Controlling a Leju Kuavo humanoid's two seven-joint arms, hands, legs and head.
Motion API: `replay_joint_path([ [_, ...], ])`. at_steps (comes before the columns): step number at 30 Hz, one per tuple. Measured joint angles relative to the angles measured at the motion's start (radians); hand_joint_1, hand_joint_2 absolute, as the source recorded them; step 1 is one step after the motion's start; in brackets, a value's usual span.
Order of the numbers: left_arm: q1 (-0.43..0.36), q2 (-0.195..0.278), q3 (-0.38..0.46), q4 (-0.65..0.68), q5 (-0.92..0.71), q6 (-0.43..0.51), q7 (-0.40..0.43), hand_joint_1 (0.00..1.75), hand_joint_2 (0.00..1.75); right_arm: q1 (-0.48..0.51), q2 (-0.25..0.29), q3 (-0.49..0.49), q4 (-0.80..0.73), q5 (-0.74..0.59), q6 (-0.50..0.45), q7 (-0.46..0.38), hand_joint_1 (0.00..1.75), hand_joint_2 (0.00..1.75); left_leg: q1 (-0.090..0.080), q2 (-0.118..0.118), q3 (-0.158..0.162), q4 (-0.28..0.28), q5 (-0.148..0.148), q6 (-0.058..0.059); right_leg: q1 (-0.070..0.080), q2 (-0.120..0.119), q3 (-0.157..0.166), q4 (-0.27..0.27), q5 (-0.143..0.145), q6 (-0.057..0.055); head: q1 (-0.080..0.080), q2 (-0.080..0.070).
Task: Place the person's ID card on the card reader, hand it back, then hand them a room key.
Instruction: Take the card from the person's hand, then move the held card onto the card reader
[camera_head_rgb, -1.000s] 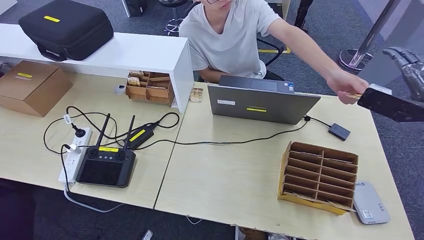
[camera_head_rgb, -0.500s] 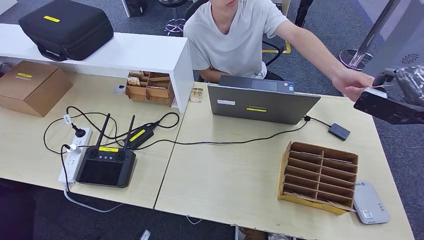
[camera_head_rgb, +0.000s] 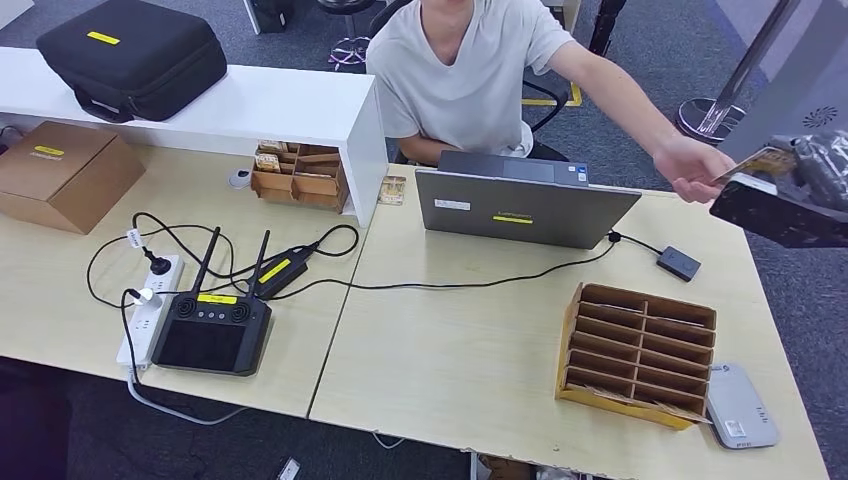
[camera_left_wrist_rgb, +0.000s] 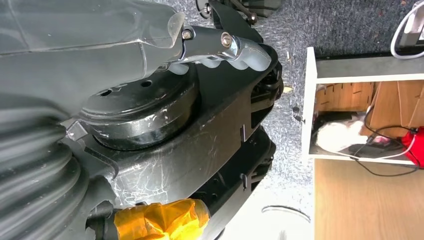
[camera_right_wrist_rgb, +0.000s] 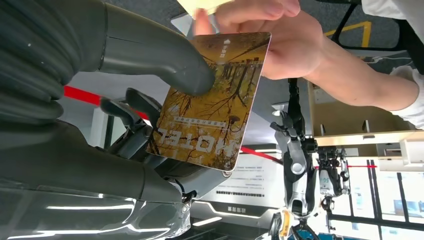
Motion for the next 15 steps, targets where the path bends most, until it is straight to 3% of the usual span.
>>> replay_joint_path([
  [7, 0.000, 0.000, 0.010, 0.000, 0.007, -0.002, 0.029, 0.00, 1.75, 0.021, -0.035, -0.002, 0.008, -0.012, -0.035, -0.002, 1.75, 1.75, 0.000, -0.001, 0.000, 0.001, 0.000, 0.000, 0.000, -0.001, 0.000, -0.001, 0.000, 0.000, 0.000, 0.000],
  [11, 0.000, 0.000, 0.012, 0.000, 0.007, -0.002, 0.034, 0.00, 1.75, 0.081, -0.102, -0.019, 0.005, -0.060, -0.085, -0.020, 1.75, 1.75, 0.001, -0.004, -0.001, 0.001, 0.000, 0.000, 0.000, -0.004, 0.001, -0.002, 0.000, 0.000, 0.000, 0.000],
  [15, 0.001, 0.000, 0.012, 0.000, 0.006, -0.001, 0.029, 0.00, 1.75, 0.201, -0.205, -0.058, -0.020, -0.131, -0.158, -0.042, 1.75, 1.75, 0.002, -0.007, -0.001, 0.001, -0.001, 0.001, 0.001, -0.007, 0.003, -0.004, -0.001, 0.001, 0.000, 0.000],
])
